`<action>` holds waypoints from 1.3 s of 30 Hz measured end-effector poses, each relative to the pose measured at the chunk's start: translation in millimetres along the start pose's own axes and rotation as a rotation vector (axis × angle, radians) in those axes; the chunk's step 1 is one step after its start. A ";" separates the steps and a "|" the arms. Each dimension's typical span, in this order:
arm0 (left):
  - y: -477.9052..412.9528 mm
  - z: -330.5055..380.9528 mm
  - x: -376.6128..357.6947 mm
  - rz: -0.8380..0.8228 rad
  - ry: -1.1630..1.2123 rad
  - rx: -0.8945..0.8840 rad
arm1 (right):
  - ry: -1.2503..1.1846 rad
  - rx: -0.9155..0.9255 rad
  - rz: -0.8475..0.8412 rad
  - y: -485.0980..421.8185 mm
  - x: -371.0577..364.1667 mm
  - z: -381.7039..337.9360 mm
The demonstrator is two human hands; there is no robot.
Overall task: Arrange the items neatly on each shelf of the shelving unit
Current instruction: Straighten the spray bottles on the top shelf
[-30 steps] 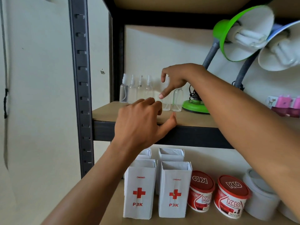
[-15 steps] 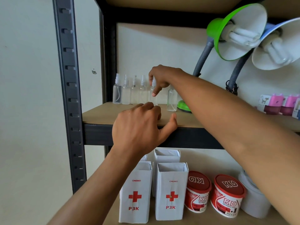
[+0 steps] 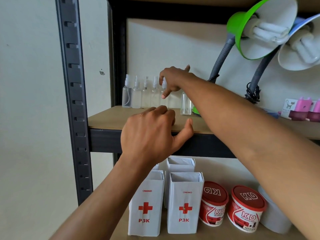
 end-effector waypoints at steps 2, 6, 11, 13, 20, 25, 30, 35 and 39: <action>-0.1 0.3 0.6 0.006 0.003 -0.003 | 0.002 -0.001 -0.002 0.9 0.0 -0.1; 0.6 0.1 0.8 0.017 0.008 -0.002 | 0.009 0.006 0.024 1.5 -0.3 0.0; 0.2 0.7 1.4 0.028 0.003 -0.006 | 0.031 -0.006 0.036 7.9 3.7 2.1; 0.5 1.0 2.0 0.026 -0.004 -0.004 | -0.008 -0.021 0.059 15.0 9.6 5.5; 0.1 1.2 4.2 0.008 0.002 0.013 | -0.194 -0.021 0.109 35.5 27.6 27.2; -0.1 1.5 4.4 0.005 0.022 0.027 | -0.246 0.011 -0.149 53.6 15.4 52.2; 0.4 2.0 4.3 0.005 0.024 0.027 | -0.275 0.055 -0.335 64.3 -10.6 56.8; 0.3 1.8 5.3 0.013 0.027 0.020 | -0.222 0.022 -0.237 40.1 -12.5 53.2; 0.1 -0.3 4.5 0.021 0.030 0.023 | -0.183 0.002 -0.089 20.7 -16.4 45.9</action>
Point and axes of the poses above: each hand's wrist, its own y-axis away from the middle knuckle, its own x-axis out of the back of the hand, z = x × y, the point moved 9 cm from there along -y, towards the middle knuckle, and after that the axes turned 12 degrees about y, right-handed, at the moved point
